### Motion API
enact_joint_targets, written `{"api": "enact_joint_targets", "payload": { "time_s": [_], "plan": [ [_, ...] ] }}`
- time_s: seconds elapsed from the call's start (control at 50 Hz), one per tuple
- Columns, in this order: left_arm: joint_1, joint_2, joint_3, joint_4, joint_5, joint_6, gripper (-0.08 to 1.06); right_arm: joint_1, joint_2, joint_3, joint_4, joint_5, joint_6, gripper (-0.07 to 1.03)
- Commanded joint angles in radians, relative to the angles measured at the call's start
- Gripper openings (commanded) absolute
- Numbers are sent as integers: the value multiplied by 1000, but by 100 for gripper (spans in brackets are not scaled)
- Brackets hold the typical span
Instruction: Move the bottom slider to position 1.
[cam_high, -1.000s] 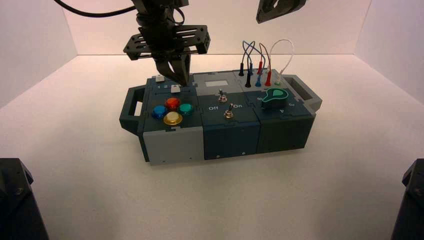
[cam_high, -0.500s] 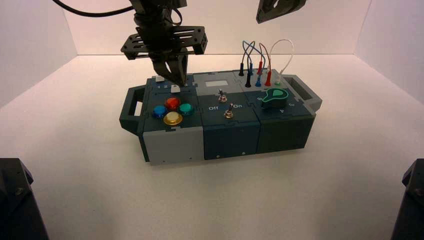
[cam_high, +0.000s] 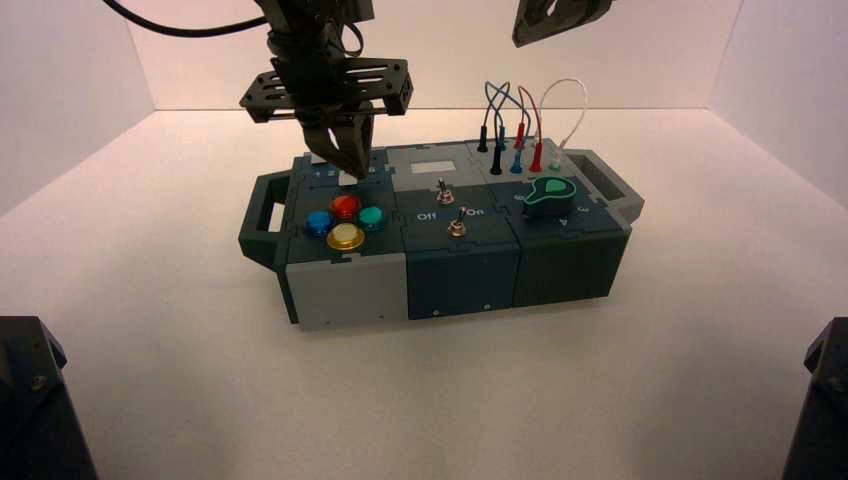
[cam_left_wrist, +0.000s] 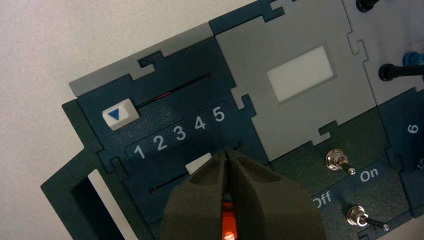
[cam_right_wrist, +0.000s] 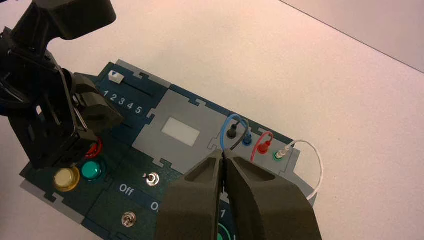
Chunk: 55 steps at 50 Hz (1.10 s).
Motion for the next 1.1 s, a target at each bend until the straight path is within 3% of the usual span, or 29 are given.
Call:
{"api": "enact_joint_targets", "payload": {
  "time_s": [0.02, 0.24, 0.48, 1.1],
  "plan": [
    [14, -14, -5, 5, -3, 6, -3, 6, -6, -25, 3, -3, 0, -2],
    [23, -14, 5, 5, -3, 9, -3, 11, -5, -25, 9, -5, 0, -2],
    [29, -18, 6, 5, 0, 12, -3, 74, -3, -31, 12, -5, 2, -2],
    [55, -23, 9, 8, 9, 18, -3, 98, -3, -34, 14, -8, 2, -2]
  ]
}}
